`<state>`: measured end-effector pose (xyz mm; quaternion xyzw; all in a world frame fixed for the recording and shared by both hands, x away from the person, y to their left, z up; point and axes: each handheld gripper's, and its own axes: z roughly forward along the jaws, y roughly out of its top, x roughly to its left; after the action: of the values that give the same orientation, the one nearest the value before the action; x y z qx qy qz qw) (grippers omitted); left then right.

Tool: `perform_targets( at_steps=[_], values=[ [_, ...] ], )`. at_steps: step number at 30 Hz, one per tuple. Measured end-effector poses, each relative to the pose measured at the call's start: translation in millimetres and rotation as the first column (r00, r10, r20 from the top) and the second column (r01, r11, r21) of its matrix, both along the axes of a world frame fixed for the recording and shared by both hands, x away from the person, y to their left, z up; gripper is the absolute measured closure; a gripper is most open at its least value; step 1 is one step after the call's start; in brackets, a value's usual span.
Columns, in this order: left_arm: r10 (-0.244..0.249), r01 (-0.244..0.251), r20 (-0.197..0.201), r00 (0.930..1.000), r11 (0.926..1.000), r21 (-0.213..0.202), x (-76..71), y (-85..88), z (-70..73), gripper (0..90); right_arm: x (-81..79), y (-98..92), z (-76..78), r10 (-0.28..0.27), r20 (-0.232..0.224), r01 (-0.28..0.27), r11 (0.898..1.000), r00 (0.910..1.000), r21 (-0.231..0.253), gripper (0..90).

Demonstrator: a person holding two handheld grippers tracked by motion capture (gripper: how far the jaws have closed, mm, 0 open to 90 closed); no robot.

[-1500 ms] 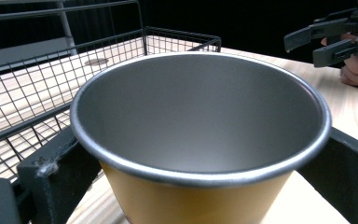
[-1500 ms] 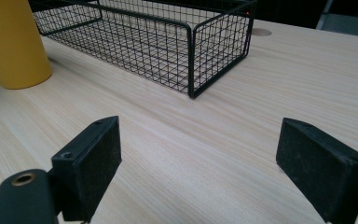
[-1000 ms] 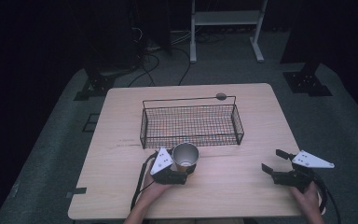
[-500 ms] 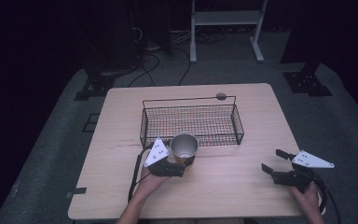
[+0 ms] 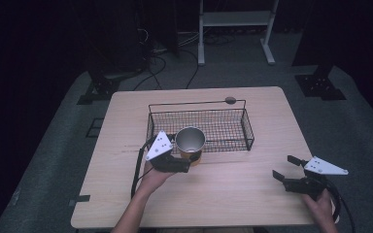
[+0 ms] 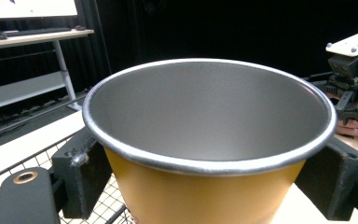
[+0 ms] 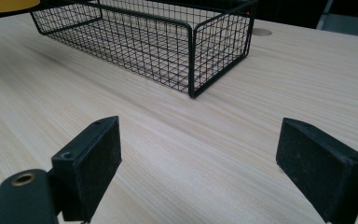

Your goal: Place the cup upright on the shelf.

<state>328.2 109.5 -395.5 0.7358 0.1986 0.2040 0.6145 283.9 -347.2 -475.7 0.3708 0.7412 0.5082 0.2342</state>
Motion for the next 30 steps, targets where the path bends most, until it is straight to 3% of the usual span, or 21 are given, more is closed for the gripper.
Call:
perform_targets(
  at_steps=[3,21,30],
  values=[
    [-0.007,0.007,0.002,1.0,0.9998,0.017,3.1,-0.9,2.1,13.9,0.1,-0.5,0.1,-0.001,-0.001,0.001,1.0,1.0,0.003,13.0],
    [-0.016,0.016,-0.024,0.9996,0.9997,-0.016,36.1,-0.1,20.5,13.9,-0.1,-0.1,0.1,0.003,0.002,-0.003,1.0,1.0,0.001,13.0],
    [-0.031,0.031,-0.019,0.9994,0.9995,0.0,51.9,-6.2,32.6,13.9,-0.1,0.0,0.1,0.002,0.002,-0.002,1.0,1.0,0.001,13.0]
  ],
)
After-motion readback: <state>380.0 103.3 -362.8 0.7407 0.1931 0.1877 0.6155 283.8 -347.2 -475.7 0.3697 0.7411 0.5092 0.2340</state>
